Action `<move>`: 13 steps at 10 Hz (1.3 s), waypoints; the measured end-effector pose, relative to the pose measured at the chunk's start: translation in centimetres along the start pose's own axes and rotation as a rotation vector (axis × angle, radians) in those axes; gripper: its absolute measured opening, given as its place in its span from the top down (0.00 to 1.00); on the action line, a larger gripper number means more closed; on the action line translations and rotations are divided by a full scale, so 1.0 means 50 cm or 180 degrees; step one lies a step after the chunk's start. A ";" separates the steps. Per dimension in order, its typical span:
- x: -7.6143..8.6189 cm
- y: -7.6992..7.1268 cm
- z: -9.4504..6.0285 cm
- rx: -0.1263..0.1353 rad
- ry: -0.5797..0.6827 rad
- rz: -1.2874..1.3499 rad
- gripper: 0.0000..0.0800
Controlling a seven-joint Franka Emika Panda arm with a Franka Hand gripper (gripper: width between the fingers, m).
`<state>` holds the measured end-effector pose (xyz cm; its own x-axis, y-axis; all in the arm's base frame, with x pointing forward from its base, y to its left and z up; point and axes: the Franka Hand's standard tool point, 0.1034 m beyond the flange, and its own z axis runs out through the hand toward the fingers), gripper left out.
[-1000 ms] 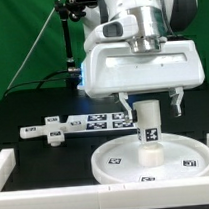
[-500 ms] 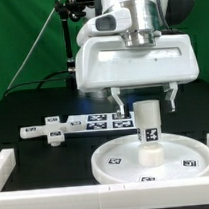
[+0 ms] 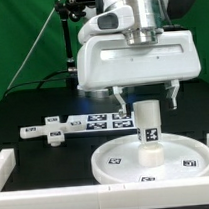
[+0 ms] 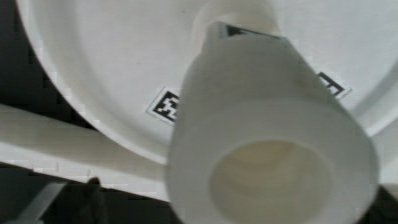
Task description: Assemble round table
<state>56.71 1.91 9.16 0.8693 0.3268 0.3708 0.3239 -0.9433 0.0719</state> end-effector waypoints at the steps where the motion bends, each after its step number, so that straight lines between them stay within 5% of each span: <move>1: -0.010 -0.008 0.004 0.0079 -0.0171 0.0032 0.19; 5: -0.011 -0.042 0.005 0.0402 -0.0893 0.0145 0.19; 10: -0.027 -0.011 0.006 0.0377 -0.0839 0.0057 0.19; 13: -0.036 -0.016 0.009 0.0386 -0.0857 0.0056 0.19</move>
Offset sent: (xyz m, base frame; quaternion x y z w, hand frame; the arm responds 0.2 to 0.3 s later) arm -0.0010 -0.0085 -0.0059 0.0031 -0.1287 -0.0014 0.9917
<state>55.06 2.11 8.00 0.9377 0.3292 0.1108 0.3361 -0.9405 -0.0497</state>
